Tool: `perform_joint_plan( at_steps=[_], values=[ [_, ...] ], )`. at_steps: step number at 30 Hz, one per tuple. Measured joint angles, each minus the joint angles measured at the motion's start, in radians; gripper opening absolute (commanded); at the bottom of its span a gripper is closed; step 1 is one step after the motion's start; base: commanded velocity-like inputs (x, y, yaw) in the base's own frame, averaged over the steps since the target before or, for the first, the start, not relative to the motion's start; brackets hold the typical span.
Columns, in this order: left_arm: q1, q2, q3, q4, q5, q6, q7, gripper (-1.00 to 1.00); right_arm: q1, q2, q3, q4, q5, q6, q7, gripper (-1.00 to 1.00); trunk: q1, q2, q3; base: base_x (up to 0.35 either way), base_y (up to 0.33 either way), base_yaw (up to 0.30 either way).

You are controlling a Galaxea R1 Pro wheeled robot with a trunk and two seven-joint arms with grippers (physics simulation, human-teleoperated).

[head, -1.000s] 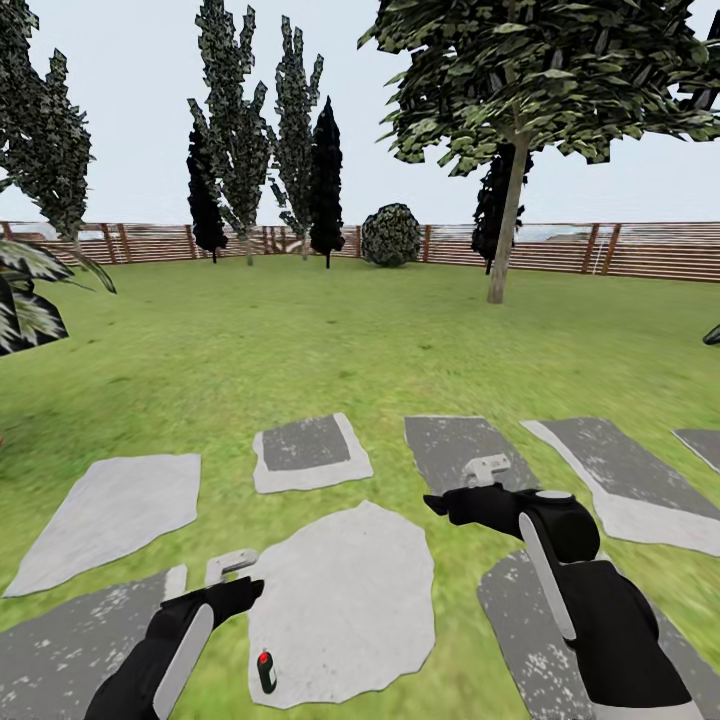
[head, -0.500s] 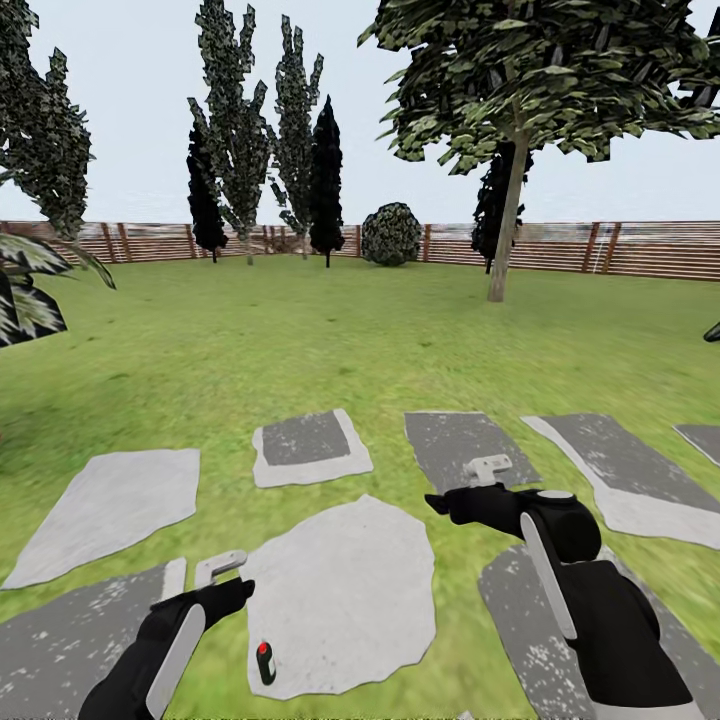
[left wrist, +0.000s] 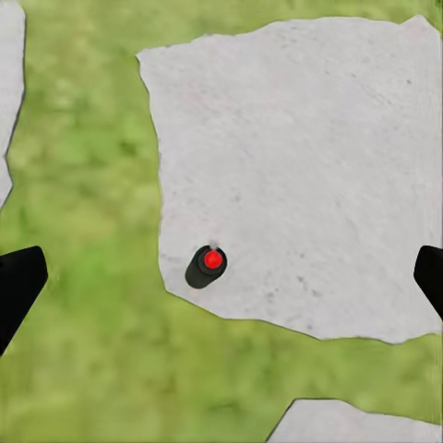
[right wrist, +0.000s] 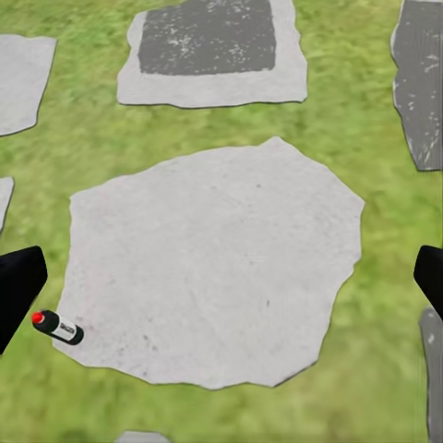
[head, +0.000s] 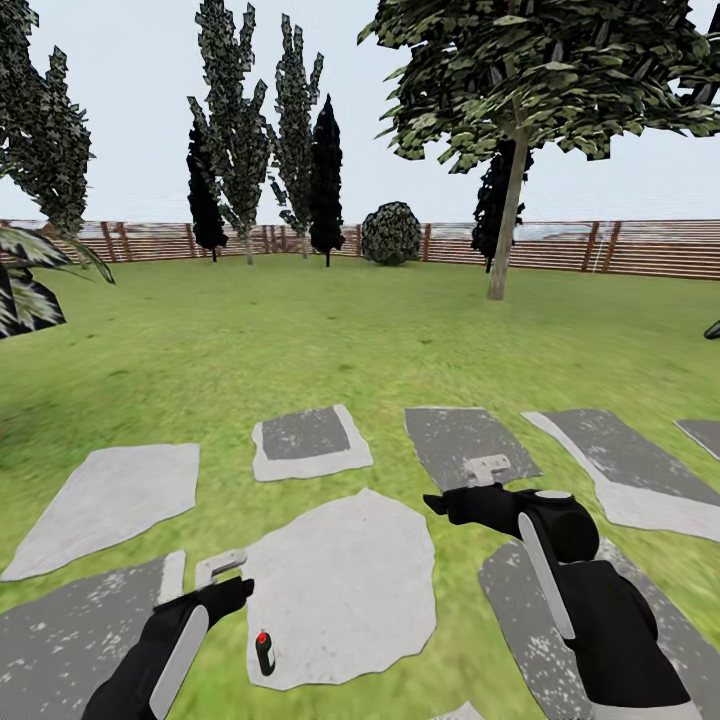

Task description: Pick up the pesticide atomizer in the garden and spray insectifuge to fully cover both potted plants in the garden.

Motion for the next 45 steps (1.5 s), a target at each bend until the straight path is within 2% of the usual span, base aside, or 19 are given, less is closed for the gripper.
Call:
perform_joint_plan(
  at_steps=[7, 26, 28, 32, 35, 37, 45],
  values=[
    [0.002, -0.004, -0.003, 0.000, -0.008, -0.017, 0.043, 1.00, 0.000, 0.000, 0.001, 0.000, 0.000, 0.000, 0.001, 1.00, 0.027, -0.049, -0.022, 0.000, 0.000, 0.000],
    [0.003, -0.006, -0.005, 0.015, -0.009, -0.021, 0.043, 1.00, -0.001, -0.001, -0.005, 0.000, 0.000, 0.000, 0.000, 1.00, 0.100, -0.182, -0.081, 0.000, 0.000, 0.000],
    [0.002, -0.008, -0.028, 0.015, -0.005, -0.021, 0.042, 1.00, -0.001, 0.000, -0.009, 0.000, 0.002, 0.000, -0.002, 1.00, 0.101, -0.183, -0.089, 0.000, 0.000, 0.000],
    [0.002, -0.010, -0.051, 0.015, 0.000, -0.026, 0.040, 1.00, -0.017, -0.003, -0.014, 0.000, 0.005, 0.000, -0.003, 1.00, 0.103, -0.184, -0.105, 0.000, 0.000, 0.000],
    [0.002, -0.015, -0.055, 0.015, -0.003, -0.031, 0.041, 1.00, -0.037, -0.001, -0.015, 0.000, 0.005, 0.000, -0.003, 1.00, 0.104, -0.184, -0.116, 0.000, 0.000, 0.000],
    [0.002, -0.024, -0.058, 0.015, -0.006, -0.046, 0.050, 1.00, -0.082, 0.000, -0.008, -0.001, 0.004, 0.000, -0.001, 1.00, 0.105, -0.185, -0.124, 0.000, 0.000, 0.000],
    [0.002, -0.024, -0.060, -0.005, -0.012, -0.043, 0.053, 1.00, -0.090, 0.000, -0.008, -0.001, 0.005, 0.000, -0.001, 1.00, 0.108, -0.187, -0.155, 0.000, 0.000, 0.000]
  ],
)
